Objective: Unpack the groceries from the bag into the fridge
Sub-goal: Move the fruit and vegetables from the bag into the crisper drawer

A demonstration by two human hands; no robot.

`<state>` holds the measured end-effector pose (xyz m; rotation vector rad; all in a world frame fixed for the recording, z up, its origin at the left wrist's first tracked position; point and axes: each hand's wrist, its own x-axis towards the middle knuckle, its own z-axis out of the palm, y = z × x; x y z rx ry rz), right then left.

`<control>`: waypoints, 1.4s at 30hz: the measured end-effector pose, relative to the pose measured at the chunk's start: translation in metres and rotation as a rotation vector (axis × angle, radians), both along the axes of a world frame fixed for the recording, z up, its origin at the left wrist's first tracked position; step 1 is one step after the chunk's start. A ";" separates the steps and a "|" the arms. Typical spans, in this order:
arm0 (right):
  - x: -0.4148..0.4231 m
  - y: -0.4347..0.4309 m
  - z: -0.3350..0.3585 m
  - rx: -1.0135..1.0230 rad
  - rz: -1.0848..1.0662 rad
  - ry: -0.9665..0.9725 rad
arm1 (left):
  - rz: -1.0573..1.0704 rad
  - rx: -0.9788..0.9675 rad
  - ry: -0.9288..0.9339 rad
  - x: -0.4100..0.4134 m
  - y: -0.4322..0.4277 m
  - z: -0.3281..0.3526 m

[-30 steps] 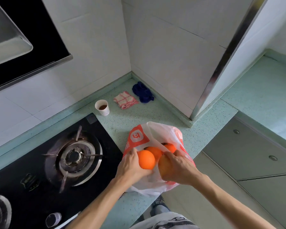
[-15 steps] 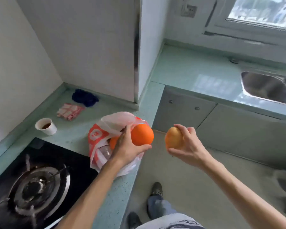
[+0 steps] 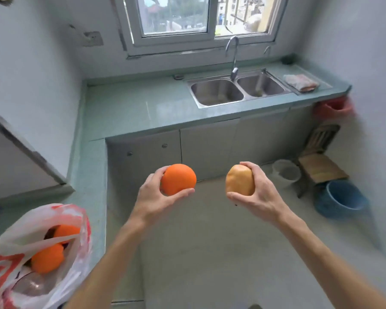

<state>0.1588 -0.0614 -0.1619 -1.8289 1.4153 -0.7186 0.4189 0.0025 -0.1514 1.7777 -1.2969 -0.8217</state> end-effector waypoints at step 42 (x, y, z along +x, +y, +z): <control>-0.639 0.113 0.066 -0.140 -1.863 -0.035 | -1.858 0.131 0.214 -0.895 -0.188 0.048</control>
